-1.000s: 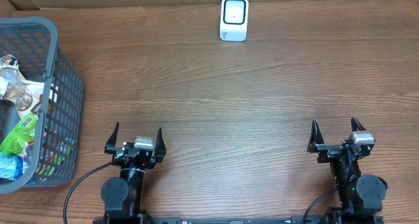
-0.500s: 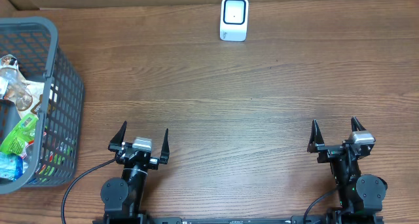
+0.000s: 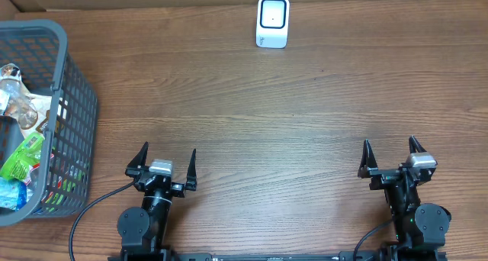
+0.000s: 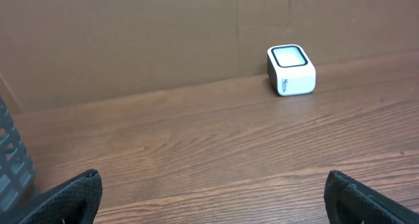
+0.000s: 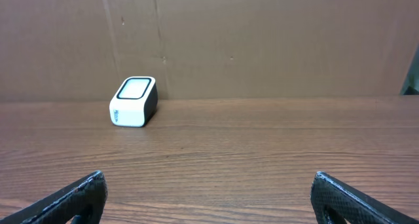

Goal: Scan the item barcode

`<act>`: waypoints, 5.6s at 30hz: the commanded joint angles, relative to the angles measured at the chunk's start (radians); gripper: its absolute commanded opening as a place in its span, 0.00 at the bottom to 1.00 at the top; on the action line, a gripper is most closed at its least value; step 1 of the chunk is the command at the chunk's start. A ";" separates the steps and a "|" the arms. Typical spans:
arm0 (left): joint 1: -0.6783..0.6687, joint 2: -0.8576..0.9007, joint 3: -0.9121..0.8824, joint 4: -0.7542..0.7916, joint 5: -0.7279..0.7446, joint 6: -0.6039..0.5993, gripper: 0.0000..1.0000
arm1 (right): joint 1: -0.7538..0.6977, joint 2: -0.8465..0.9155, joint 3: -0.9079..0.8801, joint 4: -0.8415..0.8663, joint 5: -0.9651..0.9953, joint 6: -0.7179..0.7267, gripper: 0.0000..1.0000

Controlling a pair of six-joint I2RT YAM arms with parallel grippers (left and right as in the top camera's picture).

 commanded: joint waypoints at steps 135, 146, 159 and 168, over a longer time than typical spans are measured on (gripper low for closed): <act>0.708 2.116 2.325 -1.221 -0.388 -0.419 0.96 | 0.004 1.401 1.395 -0.917 -0.350 -0.015 1.00; 0.615 2.274 2.325 -1.104 -0.476 -0.418 0.97 | 0.004 1.401 1.395 -0.946 -0.350 -0.015 1.00; 0.613 2.454 2.325 -1.072 -0.438 -0.443 0.95 | 0.004 1.401 1.395 -0.990 -0.350 -0.015 1.00; 0.611 2.531 2.318 -1.003 -0.398 -0.446 0.93 | 0.004 1.401 1.395 -1.032 -0.351 -0.014 1.00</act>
